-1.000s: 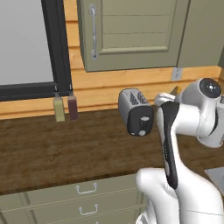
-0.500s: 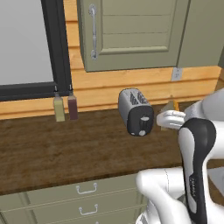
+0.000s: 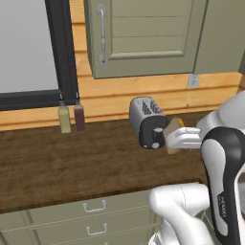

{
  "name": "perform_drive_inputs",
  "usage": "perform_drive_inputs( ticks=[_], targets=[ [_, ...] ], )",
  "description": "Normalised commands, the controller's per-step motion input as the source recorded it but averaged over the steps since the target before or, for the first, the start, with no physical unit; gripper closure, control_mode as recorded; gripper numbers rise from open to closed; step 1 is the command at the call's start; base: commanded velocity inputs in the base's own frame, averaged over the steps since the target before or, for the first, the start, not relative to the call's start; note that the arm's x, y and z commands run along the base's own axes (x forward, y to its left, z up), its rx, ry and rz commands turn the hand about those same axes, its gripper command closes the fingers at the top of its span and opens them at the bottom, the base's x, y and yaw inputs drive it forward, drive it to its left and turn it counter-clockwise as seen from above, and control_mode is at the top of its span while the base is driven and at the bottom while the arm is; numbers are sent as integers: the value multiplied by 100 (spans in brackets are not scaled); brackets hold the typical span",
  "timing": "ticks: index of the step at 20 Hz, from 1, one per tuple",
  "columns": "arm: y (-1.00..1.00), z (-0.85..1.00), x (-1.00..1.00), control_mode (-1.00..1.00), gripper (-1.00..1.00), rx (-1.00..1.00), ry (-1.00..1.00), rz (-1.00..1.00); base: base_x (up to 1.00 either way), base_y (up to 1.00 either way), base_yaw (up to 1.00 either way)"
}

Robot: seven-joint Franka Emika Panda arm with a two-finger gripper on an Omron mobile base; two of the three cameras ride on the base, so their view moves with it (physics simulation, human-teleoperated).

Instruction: Start the toaster. Once the lever pops up, take the bread to the plate on the dining counter.

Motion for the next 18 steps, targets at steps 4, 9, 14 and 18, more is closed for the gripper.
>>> perform_drive_inputs(
  ticks=[4, 9, 14, 18],
  targets=[
    [3, 0, 0, -100, 100, -6, 2, 0, 0, 0, 0],
    [0, 0, 0, -100, 100, 0, 0, 0, 0, 0, 0],
    [0, 0, 0, -100, 100, 0, 0, 0, 0, 0, 0],
    [0, 0, -6, 100, 100, 0, 0, 0, -68, 1, 5]
  ],
)
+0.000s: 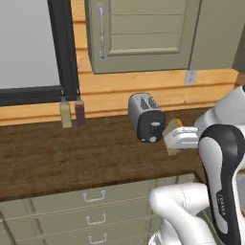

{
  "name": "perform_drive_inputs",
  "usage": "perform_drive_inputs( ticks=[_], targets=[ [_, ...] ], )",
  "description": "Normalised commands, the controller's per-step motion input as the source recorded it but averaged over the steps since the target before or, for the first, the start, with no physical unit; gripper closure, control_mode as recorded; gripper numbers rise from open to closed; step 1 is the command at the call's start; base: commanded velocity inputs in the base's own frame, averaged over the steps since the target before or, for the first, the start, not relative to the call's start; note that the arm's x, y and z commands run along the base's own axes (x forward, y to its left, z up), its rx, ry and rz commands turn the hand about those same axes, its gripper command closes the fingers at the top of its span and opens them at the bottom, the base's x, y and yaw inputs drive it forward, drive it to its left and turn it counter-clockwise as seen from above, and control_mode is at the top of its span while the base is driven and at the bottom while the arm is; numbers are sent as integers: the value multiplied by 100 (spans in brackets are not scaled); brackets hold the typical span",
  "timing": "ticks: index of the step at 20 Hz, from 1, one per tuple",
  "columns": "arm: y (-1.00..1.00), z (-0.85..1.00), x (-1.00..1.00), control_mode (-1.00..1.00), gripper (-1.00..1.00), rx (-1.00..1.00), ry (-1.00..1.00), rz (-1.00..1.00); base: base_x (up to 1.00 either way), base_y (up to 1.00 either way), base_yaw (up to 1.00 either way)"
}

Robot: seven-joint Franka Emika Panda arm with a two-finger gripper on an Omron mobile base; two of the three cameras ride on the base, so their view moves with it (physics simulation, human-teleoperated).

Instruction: Start the toaster. Once the lever pops up, take the bread to the plate on the dining counter.

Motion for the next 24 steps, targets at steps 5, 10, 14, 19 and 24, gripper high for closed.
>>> perform_drive_inputs(
  ticks=[5, 10, 14, 19, 24],
  targets=[
    [0, 0, 0, 100, 100, 0, 0, 0, -45, 42, 29],
    [0, 0, 0, 100, 100, 0, 0, 0, -6, 68, 82],
    [0, 0, 0, 100, 100, 0, 0, 0, -20, 51, 98],
    [0, 0, 0, 100, 100, 0, 0, 0, -19, 46, 100],
    [0, 0, 0, 100, 100, 0, 0, 0, -16, 41, 100]
  ],
)
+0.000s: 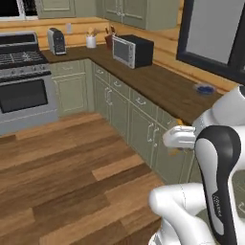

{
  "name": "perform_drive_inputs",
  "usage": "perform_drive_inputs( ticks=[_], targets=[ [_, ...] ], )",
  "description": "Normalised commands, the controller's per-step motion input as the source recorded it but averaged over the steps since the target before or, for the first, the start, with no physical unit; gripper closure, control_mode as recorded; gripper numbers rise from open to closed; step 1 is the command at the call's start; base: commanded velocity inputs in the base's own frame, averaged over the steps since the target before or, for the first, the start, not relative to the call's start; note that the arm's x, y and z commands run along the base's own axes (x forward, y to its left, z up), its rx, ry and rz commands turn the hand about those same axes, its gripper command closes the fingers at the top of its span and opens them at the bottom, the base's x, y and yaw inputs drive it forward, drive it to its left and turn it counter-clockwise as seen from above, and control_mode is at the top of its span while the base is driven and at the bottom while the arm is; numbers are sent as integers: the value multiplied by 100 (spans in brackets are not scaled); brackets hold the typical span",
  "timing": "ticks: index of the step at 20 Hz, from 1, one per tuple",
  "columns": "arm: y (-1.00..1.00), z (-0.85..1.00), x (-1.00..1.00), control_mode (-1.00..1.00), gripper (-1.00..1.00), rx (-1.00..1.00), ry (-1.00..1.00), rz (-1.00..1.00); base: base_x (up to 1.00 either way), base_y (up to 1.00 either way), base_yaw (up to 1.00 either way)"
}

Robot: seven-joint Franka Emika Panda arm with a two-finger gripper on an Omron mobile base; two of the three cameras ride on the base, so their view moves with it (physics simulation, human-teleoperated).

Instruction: Start the toaster. Once the lever pops up, take the bread to the plate on the dining counter.

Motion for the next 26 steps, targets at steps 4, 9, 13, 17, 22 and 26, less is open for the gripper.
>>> perform_drive_inputs(
  ticks=[4, 9, 13, 17, 22, 26],
  targets=[
    [0, 0, 0, 100, 100, 0, 0, 0, -8, 40, 100],
    [0, 0, 0, 100, 100, 0, 0, 0, -1, 38, 100],
    [0, 0, 0, 100, 100, 0, 0, 0, 0, 29, 100],
    [0, 0, 0, 100, 100, 0, 0, 0, 11, 22, 96],
    [0, 0, 0, 100, 100, 0, 0, 0, 97, 2, 68],
    [0, 0, 0, 100, 100, 0, 0, 0, 100, 9, 60]
  ],
)
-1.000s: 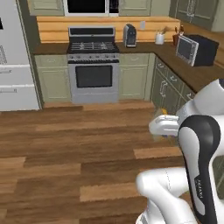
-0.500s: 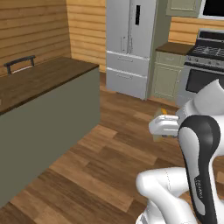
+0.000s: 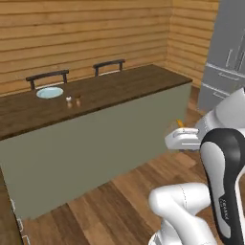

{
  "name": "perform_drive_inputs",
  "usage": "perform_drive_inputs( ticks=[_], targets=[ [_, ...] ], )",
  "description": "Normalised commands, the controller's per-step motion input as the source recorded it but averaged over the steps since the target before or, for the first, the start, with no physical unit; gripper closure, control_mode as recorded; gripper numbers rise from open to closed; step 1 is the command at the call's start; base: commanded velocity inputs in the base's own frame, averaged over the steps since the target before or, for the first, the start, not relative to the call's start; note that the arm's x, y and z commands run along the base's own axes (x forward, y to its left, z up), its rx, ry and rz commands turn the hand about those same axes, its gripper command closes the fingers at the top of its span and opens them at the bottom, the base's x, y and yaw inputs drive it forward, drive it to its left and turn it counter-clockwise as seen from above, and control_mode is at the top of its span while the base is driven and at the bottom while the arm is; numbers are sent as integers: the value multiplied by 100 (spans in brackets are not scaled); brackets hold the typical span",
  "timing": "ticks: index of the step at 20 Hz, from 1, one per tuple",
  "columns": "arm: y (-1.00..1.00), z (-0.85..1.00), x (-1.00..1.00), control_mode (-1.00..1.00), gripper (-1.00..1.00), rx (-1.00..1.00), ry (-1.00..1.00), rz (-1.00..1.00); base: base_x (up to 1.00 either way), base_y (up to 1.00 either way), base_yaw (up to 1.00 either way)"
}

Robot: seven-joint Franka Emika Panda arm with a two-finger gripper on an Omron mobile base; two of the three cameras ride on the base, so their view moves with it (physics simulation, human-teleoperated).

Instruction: Start the toaster. Once the lever pops up, take the bread to the plate on the dining counter.

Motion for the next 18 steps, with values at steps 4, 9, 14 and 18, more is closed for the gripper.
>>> perform_drive_inputs(
  ticks=[4, 9, 14, 18],
  targets=[
    [0, 0, 0, 100, 100, 0, 0, 0, 100, 10, 59],
    [0, 0, 0, 100, 100, 0, 0, 0, 100, 5, 52],
    [0, 0, 0, 100, 100, 0, 0, 0, 100, -14, 29],
    [0, 0, 0, 100, 100, 0, 0, 0, 100, -27, 22]
  ],
)
